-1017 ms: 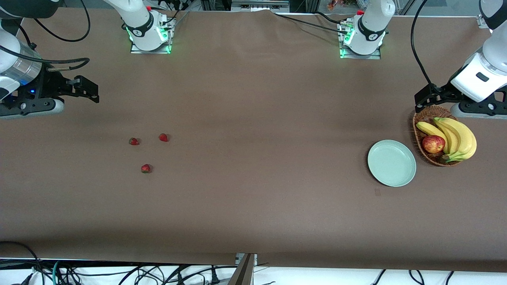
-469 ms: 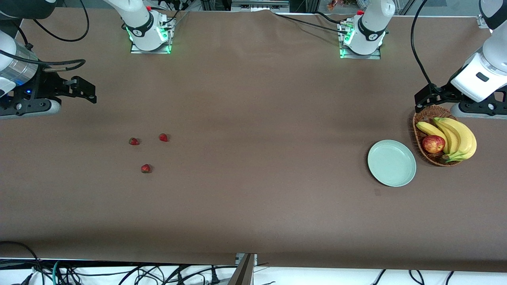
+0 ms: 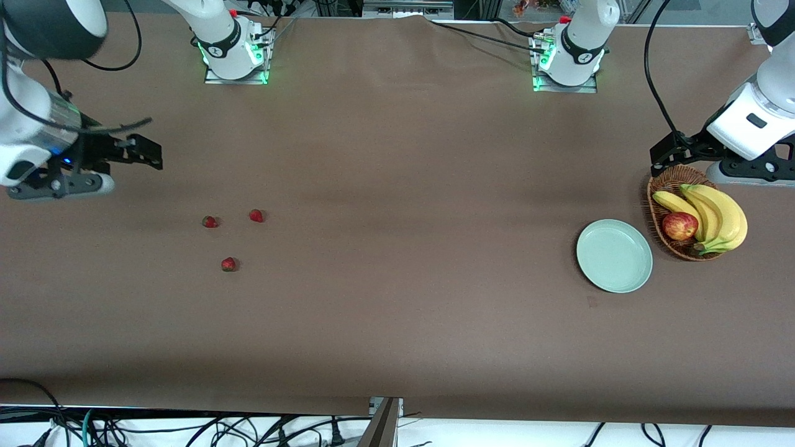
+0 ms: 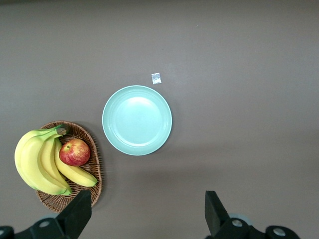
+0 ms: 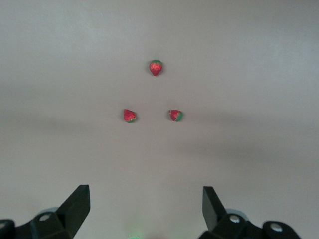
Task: Collect all strawberries into plate
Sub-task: 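Reach down and grasp a red strawberry with the right gripper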
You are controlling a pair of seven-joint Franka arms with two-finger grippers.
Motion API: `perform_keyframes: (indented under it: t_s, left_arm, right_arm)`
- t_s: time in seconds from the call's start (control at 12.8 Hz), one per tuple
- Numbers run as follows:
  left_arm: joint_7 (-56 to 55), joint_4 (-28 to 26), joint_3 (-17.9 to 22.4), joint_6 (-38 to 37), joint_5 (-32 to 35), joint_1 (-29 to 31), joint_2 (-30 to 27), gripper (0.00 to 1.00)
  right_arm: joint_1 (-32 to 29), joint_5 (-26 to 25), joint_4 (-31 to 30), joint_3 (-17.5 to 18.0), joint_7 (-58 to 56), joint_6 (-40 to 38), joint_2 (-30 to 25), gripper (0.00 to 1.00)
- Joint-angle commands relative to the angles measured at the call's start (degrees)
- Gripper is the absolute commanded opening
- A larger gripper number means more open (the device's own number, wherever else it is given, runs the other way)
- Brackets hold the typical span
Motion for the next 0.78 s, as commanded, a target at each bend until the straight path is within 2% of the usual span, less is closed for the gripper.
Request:
perform_keyframes:
  t_s: [0.0,0.47,0.7]
  left_arm:
    - [0.14,1.95,-0.28,-1.38,1.16,0.25,0.90,1.00]
    - [0.14,1.95,-0.28,-1.38,1.16,0.34,0.90,1.00]
    - [0.14,1.95,-0.28,-1.38,1.16,0.34,0.90,1.00]
  right_arm:
    - [0.18,-0.23,-4.21,0.28,-0.34,7.11,2.64,0.99]
    - [0.27,1.78,-6.86,0.81,-0.25,27.58,19.68,0.99]
    - [0.18,3.64,-9.48,0.81,-0.60,36.11,24.18,0.99]
